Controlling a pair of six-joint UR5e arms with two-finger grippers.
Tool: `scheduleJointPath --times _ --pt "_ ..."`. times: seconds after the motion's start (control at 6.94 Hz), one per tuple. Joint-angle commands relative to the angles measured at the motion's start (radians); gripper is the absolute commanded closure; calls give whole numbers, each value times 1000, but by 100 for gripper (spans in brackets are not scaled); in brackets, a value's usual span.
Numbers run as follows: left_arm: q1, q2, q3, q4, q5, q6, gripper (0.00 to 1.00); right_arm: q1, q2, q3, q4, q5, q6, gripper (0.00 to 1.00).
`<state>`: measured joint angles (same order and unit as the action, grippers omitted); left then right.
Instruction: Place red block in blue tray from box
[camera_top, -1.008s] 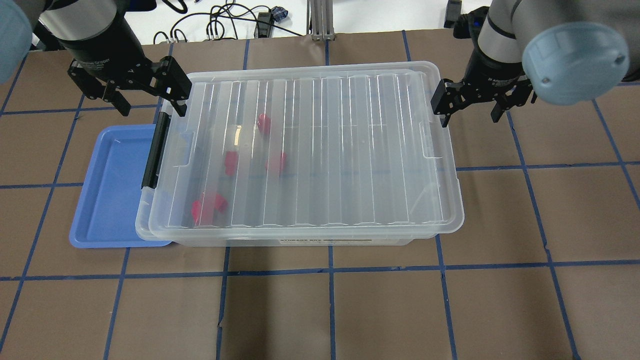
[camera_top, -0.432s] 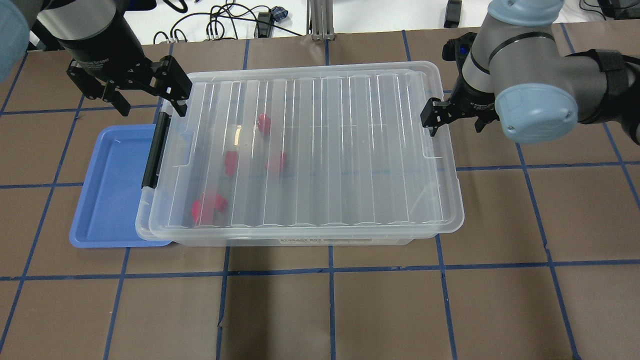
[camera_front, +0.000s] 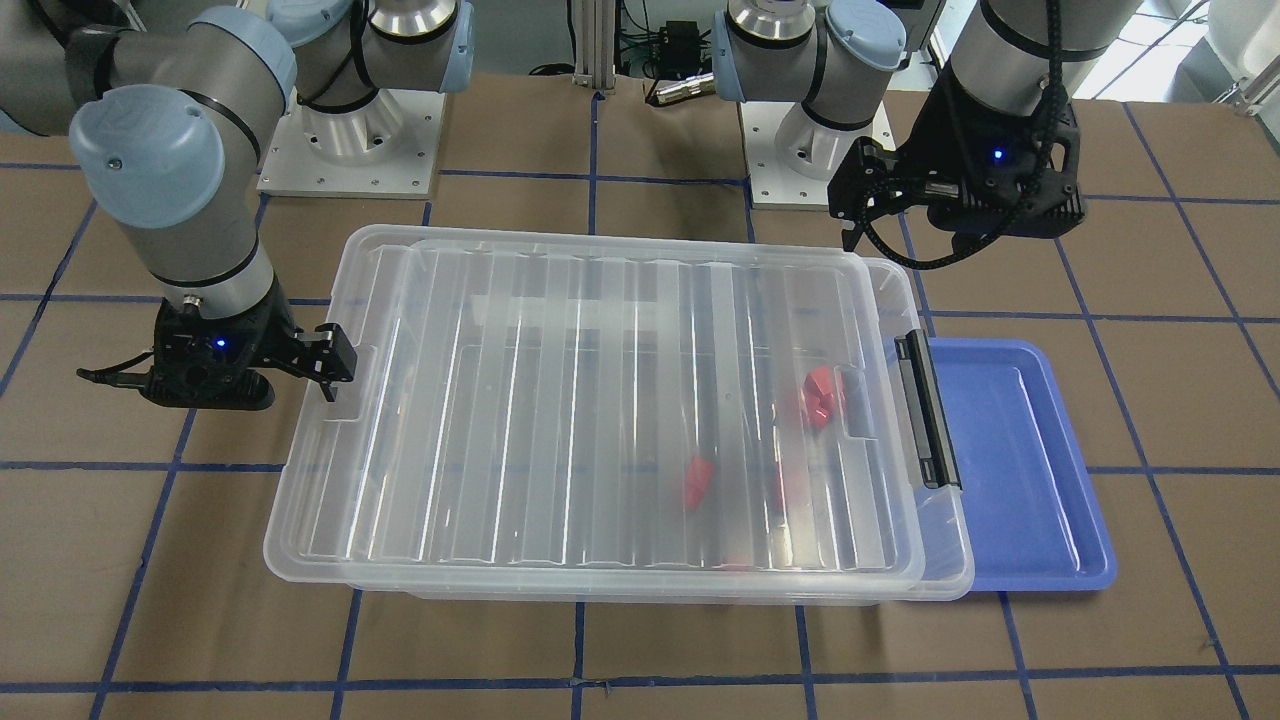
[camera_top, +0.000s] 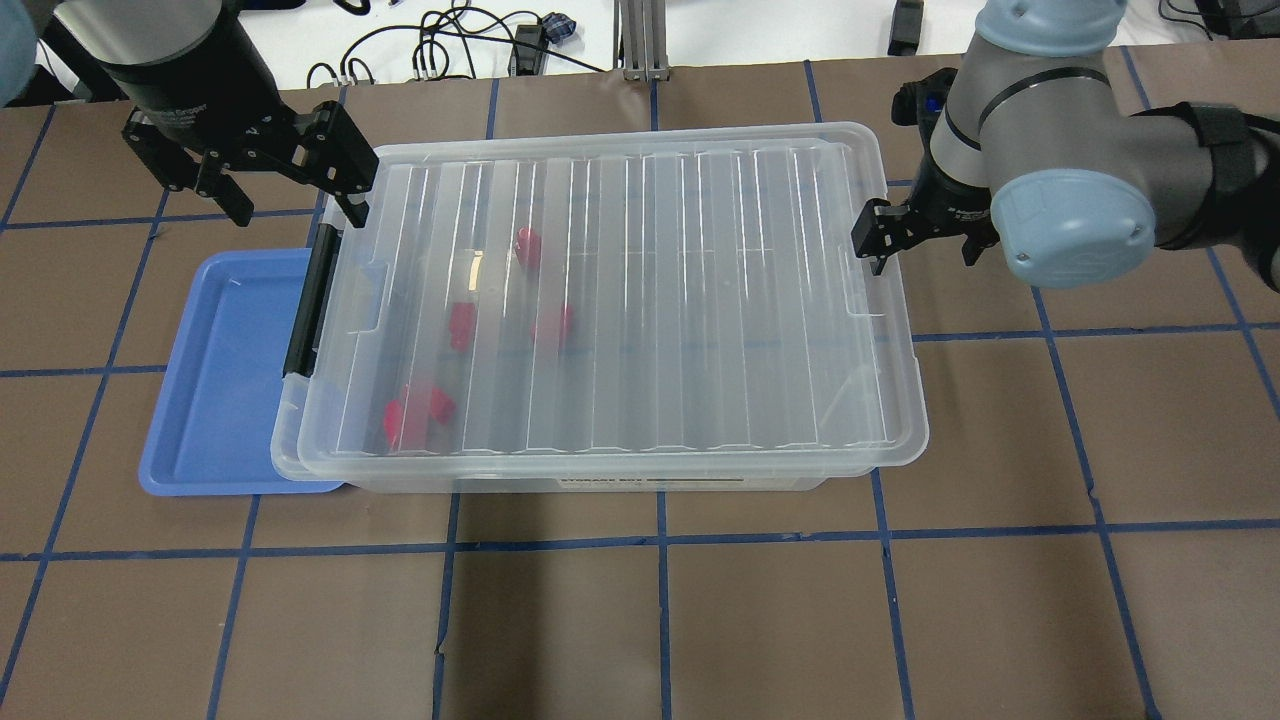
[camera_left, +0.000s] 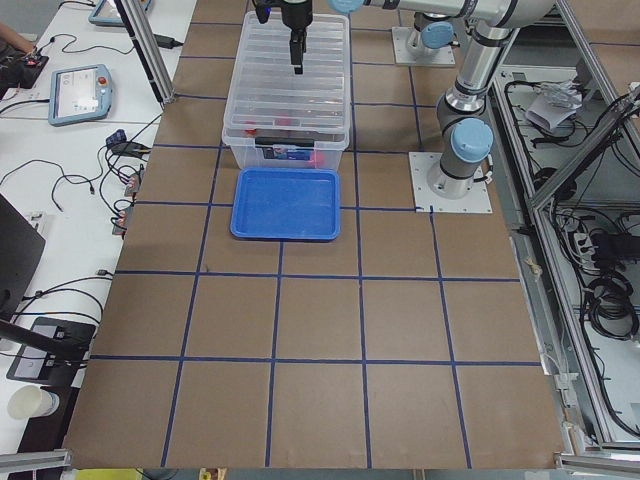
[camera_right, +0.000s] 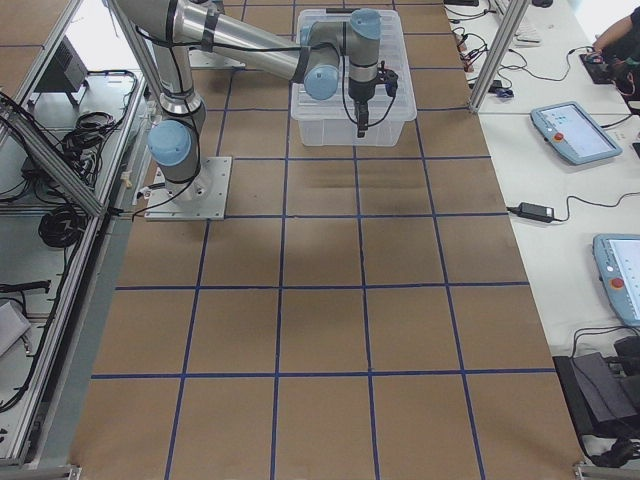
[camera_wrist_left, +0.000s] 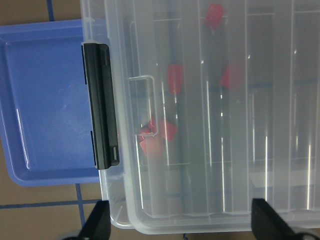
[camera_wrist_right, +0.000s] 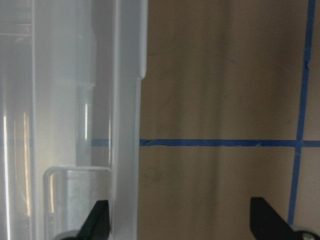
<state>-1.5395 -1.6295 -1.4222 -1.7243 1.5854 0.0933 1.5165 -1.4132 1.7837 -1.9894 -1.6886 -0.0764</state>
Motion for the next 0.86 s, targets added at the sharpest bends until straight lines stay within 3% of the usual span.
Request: scheduleJointPath --times 0.0,0.43,0.72 --pt "-1 -39 11 -11 -5 0 0 -47 8 0 9 -34 -2 0" --pt "-31 -52 8 -2 -46 2 0 -125 7 0 14 -33 -33 0" --pt "-53 -76 -4 119 -38 -9 0 -180 7 0 23 -33 -63 0"
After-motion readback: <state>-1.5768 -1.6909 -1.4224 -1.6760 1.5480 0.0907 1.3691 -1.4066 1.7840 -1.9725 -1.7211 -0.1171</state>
